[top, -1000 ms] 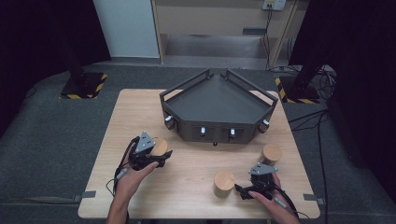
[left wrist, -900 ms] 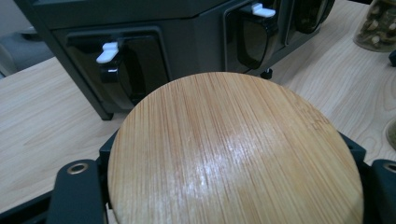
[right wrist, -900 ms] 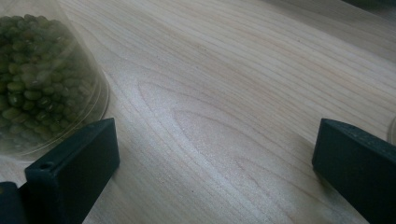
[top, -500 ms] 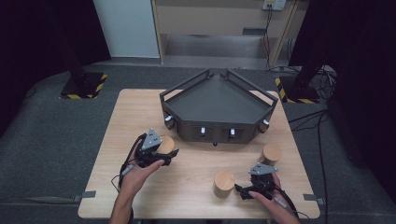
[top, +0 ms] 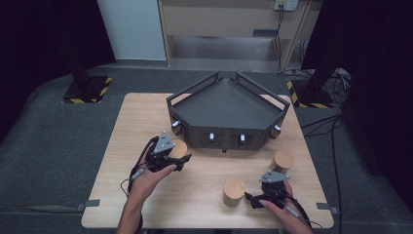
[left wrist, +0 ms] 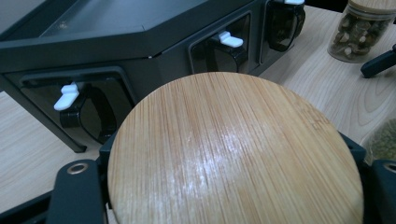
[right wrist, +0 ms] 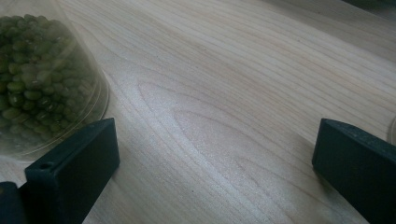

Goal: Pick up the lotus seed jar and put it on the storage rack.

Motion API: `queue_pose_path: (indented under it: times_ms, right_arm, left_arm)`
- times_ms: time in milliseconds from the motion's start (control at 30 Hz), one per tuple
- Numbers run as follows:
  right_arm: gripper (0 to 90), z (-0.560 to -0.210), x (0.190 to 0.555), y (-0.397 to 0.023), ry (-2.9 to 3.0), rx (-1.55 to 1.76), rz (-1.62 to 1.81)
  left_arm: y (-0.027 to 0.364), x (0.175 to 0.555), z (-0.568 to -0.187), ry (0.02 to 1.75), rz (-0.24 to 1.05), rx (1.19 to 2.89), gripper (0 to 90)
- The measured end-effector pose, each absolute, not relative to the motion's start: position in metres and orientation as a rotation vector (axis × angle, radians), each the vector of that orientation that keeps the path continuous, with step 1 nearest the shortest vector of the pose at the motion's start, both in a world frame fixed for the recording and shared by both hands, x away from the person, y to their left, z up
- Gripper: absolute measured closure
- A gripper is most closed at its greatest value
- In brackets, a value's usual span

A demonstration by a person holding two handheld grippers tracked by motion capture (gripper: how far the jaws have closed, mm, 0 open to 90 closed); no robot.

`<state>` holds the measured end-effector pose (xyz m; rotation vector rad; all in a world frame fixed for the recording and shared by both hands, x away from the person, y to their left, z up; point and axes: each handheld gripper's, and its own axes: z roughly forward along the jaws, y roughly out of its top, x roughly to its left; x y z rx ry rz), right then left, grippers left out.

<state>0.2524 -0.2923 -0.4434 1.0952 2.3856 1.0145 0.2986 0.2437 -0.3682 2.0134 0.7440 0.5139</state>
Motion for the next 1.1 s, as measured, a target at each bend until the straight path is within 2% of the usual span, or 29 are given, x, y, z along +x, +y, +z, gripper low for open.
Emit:
queue_pose_path:
  times_ms: [1100]
  right_arm:
    - [0.7, -0.444, 0.252, -0.292, 2.384, 1.096, 1.015]
  left_arm:
    - [0.241, 0.313, -0.350, 0.692, 0.491, 2.026, 24.3]
